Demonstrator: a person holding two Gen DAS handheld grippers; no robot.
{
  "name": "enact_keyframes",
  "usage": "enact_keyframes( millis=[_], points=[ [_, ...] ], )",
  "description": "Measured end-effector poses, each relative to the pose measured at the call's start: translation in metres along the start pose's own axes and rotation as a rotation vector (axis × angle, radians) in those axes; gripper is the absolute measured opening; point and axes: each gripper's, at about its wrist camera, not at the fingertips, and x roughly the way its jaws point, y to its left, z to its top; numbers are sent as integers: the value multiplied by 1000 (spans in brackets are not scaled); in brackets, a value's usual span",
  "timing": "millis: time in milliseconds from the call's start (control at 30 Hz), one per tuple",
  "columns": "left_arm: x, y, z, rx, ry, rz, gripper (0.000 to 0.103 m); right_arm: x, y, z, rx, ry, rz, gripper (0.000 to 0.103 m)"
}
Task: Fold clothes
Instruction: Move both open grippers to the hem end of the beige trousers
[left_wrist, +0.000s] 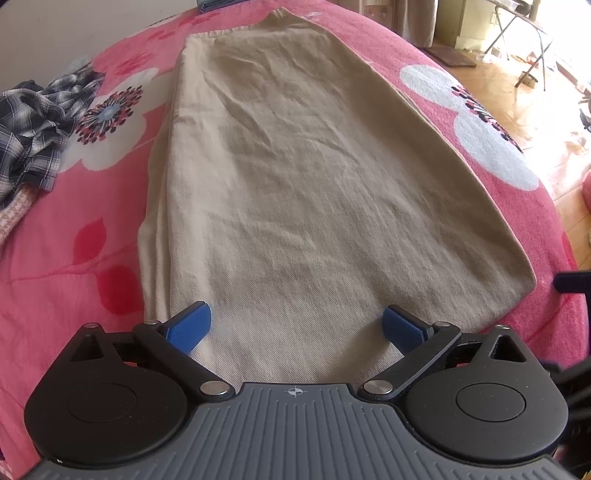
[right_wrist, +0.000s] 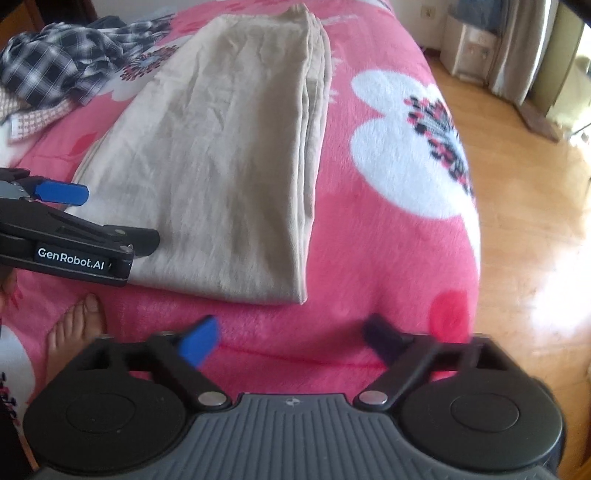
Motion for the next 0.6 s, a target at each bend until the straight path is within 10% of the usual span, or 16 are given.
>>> enact_keyframes(
  millis=[600],
  points=[
    [-2,8,-2,-78,-13,-44,103,0,-3,-7,32,8,16,103]
  ],
)
